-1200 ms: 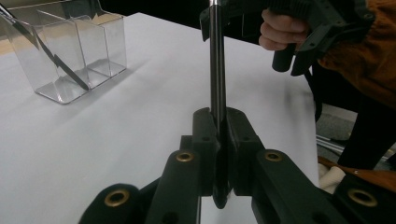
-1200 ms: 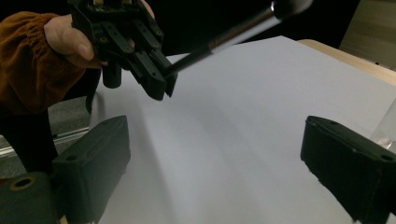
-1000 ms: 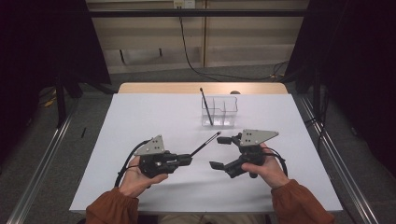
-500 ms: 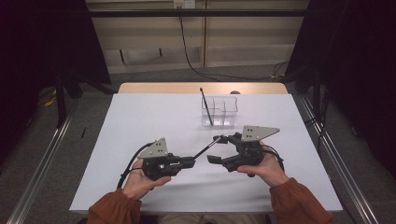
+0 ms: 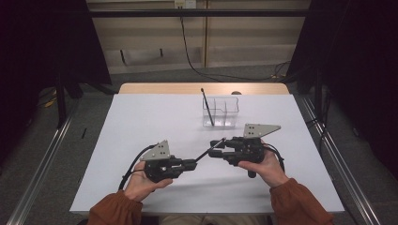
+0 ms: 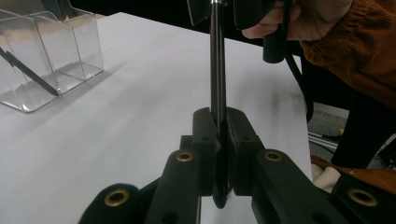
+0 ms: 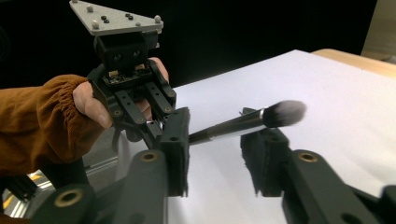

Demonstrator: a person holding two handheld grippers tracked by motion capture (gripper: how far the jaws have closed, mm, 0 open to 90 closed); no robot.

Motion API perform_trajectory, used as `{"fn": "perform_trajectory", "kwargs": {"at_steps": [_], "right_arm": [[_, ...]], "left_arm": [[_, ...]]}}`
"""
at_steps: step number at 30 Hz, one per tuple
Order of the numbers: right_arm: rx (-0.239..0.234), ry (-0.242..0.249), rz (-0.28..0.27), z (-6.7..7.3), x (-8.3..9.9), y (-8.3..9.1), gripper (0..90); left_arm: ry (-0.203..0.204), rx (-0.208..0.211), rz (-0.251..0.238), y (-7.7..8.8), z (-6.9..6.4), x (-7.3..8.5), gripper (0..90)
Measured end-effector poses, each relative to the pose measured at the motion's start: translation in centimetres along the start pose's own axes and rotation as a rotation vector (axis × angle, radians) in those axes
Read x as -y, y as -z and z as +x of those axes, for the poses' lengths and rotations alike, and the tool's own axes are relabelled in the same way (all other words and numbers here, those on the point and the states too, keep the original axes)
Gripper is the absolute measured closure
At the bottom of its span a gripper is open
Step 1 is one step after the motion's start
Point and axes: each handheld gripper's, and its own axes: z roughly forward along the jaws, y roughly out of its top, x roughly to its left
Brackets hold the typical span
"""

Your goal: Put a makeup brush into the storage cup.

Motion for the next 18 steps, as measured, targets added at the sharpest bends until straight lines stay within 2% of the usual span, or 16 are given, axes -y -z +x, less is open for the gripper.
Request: {"fn": "perform_trajectory", "kwargs": {"at_steps": [5,8,12,18], "right_arm": [[-0.022,-0.038,0.002,-0.27,0.03,-0.04,73.2],[-0.035,-0.052,0.002,-0.36,0.02,-0.05,75.0],[-0.046,-0.069,0.019,-0.39,-0.04,-0.23,78.0],[-0.065,-0.092,0.007,-0.50,-0.10,-0.39,80.0]], "left_arm": [[-0.009,0.009,0.016,-0.39,0.01,0.17,83.9],[-0.018,0.007,0.022,-0.38,0.09,0.23,83.9],[-0.010,0.008,0.030,-0.64,0.10,0.38,83.8],[-0.024,0.003,0.036,-0.73,0.17,0.39,83.9]]}}
